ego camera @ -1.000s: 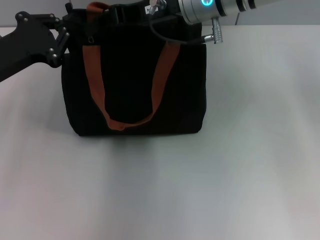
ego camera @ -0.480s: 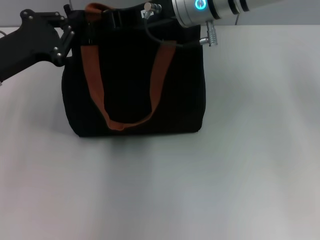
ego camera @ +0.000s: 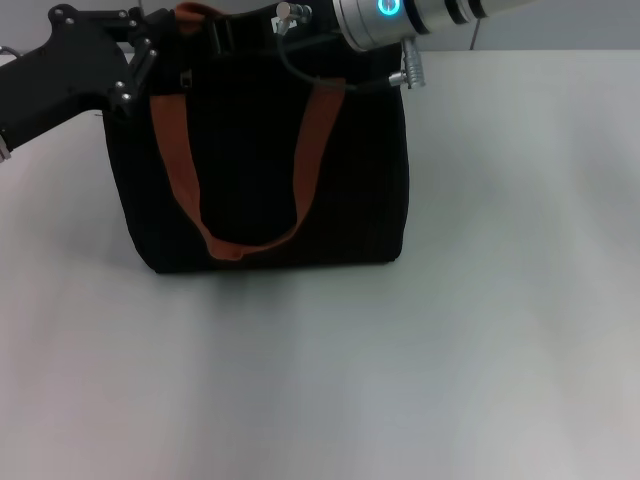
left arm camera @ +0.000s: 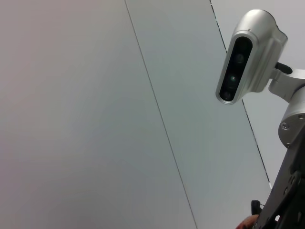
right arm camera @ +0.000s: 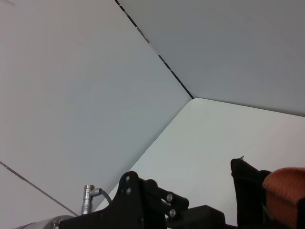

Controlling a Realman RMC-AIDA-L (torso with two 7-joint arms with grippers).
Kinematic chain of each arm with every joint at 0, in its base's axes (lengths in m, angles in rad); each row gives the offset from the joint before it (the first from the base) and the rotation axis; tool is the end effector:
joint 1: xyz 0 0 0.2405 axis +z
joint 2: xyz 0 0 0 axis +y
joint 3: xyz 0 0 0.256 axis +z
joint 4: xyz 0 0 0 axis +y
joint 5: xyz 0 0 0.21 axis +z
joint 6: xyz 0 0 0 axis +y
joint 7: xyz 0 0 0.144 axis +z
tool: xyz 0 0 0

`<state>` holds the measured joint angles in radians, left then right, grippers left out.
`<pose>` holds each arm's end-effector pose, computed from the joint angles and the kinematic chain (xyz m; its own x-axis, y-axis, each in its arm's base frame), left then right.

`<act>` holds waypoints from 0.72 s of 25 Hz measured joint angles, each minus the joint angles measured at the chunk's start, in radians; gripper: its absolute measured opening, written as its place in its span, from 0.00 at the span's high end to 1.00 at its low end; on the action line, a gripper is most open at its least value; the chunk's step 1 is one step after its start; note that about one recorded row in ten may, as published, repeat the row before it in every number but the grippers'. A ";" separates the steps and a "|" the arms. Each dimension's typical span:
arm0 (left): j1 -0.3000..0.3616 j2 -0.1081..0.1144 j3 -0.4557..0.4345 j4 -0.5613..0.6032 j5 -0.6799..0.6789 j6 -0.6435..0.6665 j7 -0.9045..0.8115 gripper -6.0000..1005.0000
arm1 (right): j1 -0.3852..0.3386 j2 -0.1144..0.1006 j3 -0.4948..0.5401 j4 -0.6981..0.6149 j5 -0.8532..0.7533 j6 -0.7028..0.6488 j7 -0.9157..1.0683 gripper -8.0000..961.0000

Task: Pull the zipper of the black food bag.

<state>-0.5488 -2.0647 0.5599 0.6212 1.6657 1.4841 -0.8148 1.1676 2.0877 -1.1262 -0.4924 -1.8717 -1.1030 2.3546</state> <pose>-0.2481 0.3673 0.0512 0.8036 -0.2479 0.5411 0.2046 -0.7387 -0.6422 0.0340 0.4362 -0.0749 0.6110 -0.7125 -0.3449 -0.7352 -0.6723 0.0863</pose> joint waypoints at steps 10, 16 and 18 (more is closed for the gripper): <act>0.009 0.003 -0.006 0.000 -0.001 -0.001 0.003 0.97 | -0.007 0.002 -0.053 -0.024 0.001 0.011 -0.009 0.83; 0.017 0.004 -0.006 -0.001 -0.002 -0.001 0.006 0.97 | -0.015 0.002 -0.056 -0.030 0.001 0.011 -0.034 0.89; 0.020 0.005 -0.006 -0.001 -0.006 0.000 0.006 0.97 | -0.020 0.002 -0.056 -0.036 0.001 0.011 -0.040 0.90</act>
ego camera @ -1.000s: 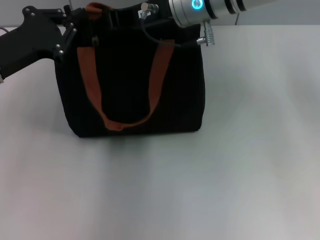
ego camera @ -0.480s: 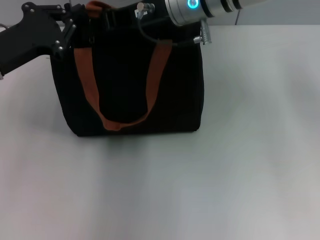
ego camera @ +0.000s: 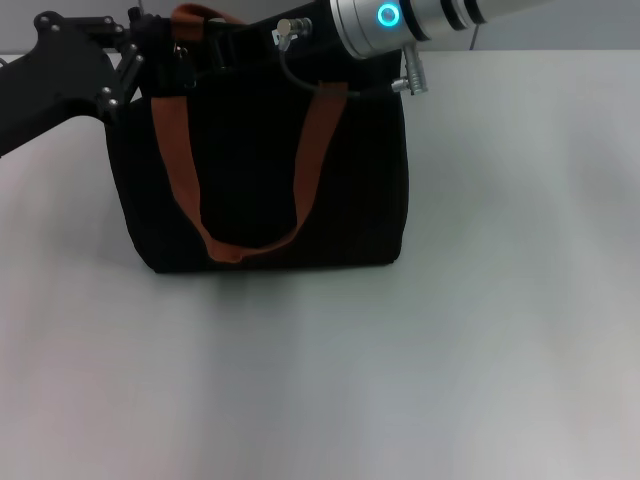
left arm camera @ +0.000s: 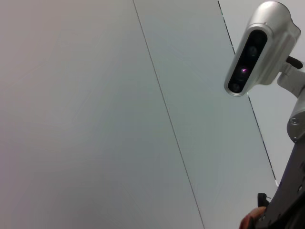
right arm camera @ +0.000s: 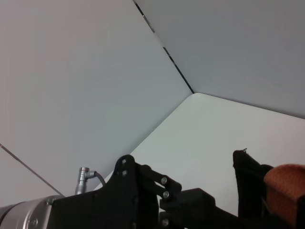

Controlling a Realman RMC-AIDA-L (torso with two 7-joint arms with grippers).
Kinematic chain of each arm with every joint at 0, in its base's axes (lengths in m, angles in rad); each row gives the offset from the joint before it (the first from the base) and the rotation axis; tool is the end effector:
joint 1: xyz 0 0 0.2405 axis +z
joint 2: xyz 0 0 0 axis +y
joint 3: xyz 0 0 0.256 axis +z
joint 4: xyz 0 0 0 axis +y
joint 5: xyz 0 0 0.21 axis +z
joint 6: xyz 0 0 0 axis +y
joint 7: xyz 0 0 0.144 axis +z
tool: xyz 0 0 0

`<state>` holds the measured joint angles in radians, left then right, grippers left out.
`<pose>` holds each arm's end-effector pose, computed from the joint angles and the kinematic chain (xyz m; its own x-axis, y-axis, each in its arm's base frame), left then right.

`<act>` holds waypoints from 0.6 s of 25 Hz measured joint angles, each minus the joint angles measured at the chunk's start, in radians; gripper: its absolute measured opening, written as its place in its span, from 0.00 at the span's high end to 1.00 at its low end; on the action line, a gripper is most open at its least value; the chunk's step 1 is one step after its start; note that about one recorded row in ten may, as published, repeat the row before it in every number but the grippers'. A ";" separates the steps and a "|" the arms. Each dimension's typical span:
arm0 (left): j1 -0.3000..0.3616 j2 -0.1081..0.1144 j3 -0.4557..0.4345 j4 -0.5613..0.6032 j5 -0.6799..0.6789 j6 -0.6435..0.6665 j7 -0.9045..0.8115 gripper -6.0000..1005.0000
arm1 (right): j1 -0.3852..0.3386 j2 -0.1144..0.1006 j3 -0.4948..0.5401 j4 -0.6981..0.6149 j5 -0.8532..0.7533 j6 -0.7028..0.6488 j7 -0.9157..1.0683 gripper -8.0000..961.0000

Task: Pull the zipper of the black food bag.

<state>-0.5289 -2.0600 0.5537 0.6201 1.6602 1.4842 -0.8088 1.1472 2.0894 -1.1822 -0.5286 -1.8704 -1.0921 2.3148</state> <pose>-0.2564 0.3630 0.0545 0.8085 -0.2392 0.5377 0.2189 -0.7259 -0.6520 0.0363 0.4335 -0.0771 0.6732 -0.6607 -0.3322 -0.6891 -0.7235 0.0424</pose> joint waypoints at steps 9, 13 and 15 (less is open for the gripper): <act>0.012 0.002 -0.002 0.000 -0.021 0.001 -0.003 0.97 | -0.014 0.000 -0.053 -0.019 -0.006 0.059 0.033 0.94; 0.014 0.003 -0.002 0.000 -0.022 -0.001 -0.005 0.97 | -0.072 -0.002 -0.126 -0.101 -0.010 0.084 0.093 0.97; 0.014 0.003 -0.002 0.000 -0.022 -0.001 -0.005 0.97 | -0.105 -0.004 -0.146 -0.147 -0.026 0.090 0.123 0.98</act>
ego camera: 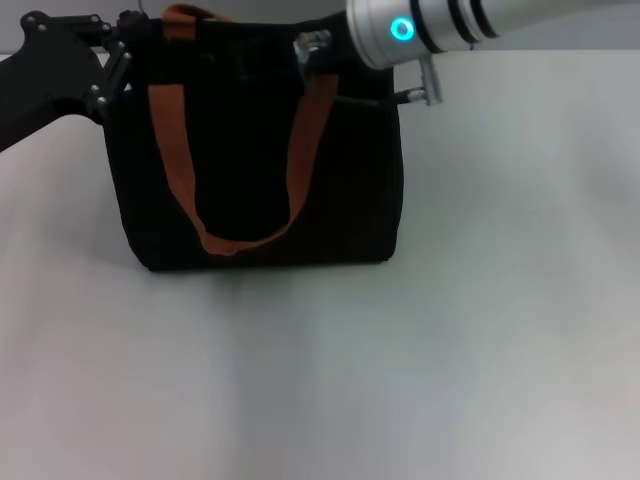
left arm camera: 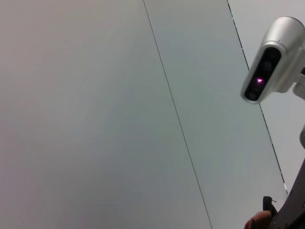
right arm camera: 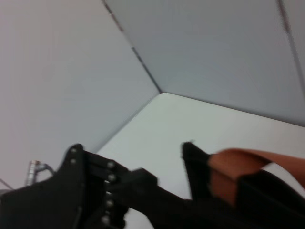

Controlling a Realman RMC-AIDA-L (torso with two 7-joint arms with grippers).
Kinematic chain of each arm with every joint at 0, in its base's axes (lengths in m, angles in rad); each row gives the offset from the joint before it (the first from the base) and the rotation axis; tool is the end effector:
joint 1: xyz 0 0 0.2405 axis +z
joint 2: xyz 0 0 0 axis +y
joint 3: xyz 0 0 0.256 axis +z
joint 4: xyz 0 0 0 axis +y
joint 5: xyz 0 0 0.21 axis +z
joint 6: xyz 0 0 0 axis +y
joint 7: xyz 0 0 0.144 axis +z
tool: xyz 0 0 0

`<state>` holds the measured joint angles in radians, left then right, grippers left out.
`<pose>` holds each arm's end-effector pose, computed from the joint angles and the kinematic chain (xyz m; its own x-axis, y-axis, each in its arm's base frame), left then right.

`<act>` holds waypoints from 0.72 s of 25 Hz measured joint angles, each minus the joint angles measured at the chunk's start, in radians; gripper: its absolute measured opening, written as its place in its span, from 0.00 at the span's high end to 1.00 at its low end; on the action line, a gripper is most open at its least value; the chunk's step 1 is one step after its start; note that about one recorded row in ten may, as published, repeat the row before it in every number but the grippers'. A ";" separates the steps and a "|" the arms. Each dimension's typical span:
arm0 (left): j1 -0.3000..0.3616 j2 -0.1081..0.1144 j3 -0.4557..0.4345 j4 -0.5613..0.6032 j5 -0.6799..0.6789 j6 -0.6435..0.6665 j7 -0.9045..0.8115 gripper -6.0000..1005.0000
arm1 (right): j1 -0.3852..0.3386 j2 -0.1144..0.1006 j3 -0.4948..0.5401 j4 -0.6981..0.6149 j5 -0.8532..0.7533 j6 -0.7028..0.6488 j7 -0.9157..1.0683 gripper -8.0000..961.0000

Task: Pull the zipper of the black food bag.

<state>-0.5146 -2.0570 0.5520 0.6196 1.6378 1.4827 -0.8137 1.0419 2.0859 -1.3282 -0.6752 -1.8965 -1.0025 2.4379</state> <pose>-0.2610 0.3608 0.0587 0.8031 -0.2332 0.5483 0.2434 -0.7116 -0.6591 0.0537 0.4341 -0.0740 0.6674 -0.6621 -0.3410 -0.7180 -0.6936 -0.0585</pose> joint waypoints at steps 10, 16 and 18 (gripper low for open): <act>0.001 0.001 -0.001 0.000 0.000 -0.001 -0.001 0.96 | -0.213 -0.002 -0.001 -0.255 -0.154 -0.008 0.146 0.99; 0.003 0.003 -0.001 0.000 0.000 -0.002 -0.001 0.96 | -0.330 0.000 0.044 -0.364 -0.160 -0.051 0.157 0.98; 0.004 0.003 -0.001 0.000 0.000 -0.002 -0.001 0.96 | -0.368 0.001 0.059 -0.392 -0.119 -0.059 0.129 0.98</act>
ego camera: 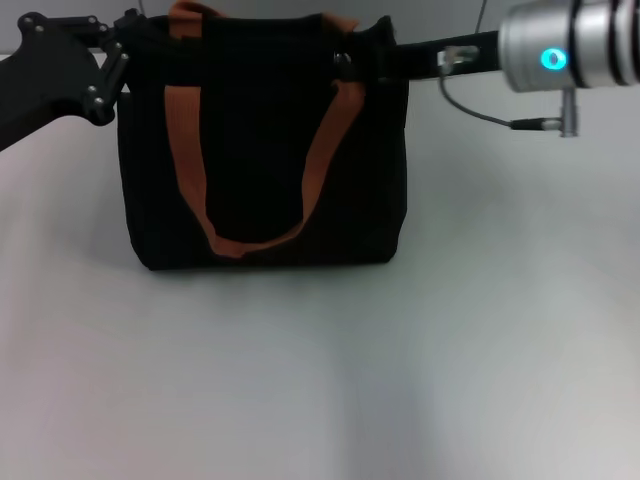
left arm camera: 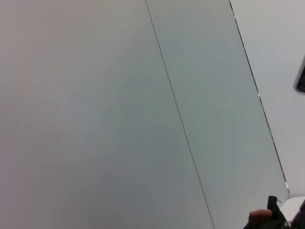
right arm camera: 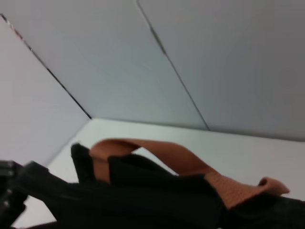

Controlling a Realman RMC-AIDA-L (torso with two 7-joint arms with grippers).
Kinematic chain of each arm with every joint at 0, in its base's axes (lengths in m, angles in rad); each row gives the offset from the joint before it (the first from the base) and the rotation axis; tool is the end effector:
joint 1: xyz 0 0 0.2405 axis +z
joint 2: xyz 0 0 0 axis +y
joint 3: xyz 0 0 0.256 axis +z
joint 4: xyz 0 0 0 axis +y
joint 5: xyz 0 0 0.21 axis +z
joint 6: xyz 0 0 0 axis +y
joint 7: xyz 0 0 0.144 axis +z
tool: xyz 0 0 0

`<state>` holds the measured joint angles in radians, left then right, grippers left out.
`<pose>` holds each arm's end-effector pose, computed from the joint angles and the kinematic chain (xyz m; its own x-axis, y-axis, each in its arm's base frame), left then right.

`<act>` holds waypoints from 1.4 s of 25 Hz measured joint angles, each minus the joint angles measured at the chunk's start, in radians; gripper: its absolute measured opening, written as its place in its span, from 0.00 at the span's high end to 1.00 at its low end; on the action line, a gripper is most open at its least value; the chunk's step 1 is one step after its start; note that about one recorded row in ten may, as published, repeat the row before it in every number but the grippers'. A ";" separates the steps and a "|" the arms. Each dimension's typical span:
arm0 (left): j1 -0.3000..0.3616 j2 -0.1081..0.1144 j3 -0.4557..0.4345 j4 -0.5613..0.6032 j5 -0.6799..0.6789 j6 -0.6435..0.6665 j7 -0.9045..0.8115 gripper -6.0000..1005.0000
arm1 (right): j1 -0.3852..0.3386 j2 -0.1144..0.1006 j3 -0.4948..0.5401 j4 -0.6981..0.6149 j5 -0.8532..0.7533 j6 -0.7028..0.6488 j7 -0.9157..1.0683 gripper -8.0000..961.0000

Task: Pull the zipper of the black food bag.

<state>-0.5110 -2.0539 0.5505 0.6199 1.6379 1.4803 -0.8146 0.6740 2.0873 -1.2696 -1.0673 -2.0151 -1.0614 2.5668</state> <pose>-0.2632 0.3604 0.0603 0.8060 -0.2296 0.5456 0.2465 -0.7078 -0.6620 0.1295 0.4146 -0.0137 0.5454 -0.6905 -0.4752 -0.8204 -0.5559 -0.1339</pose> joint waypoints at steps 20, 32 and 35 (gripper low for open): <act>0.030 -0.009 0.006 -0.009 0.006 -0.021 -0.057 0.96 | -0.181 -0.044 0.220 0.448 0.653 -0.622 -1.166 0.60; 0.057 0.012 0.012 -0.003 0.048 -0.026 -0.351 0.87 | -0.234 -0.037 0.227 0.464 0.391 -0.632 -1.345 0.14; 0.065 0.052 0.012 0.003 0.122 0.005 -0.474 0.81 | -0.232 -0.036 0.222 0.472 0.381 -0.619 -1.380 0.14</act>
<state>-0.4461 -2.0022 0.5630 0.6228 1.7594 1.4854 -1.2887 0.4423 2.0512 -1.0476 -0.5956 -1.6344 -1.6807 1.1872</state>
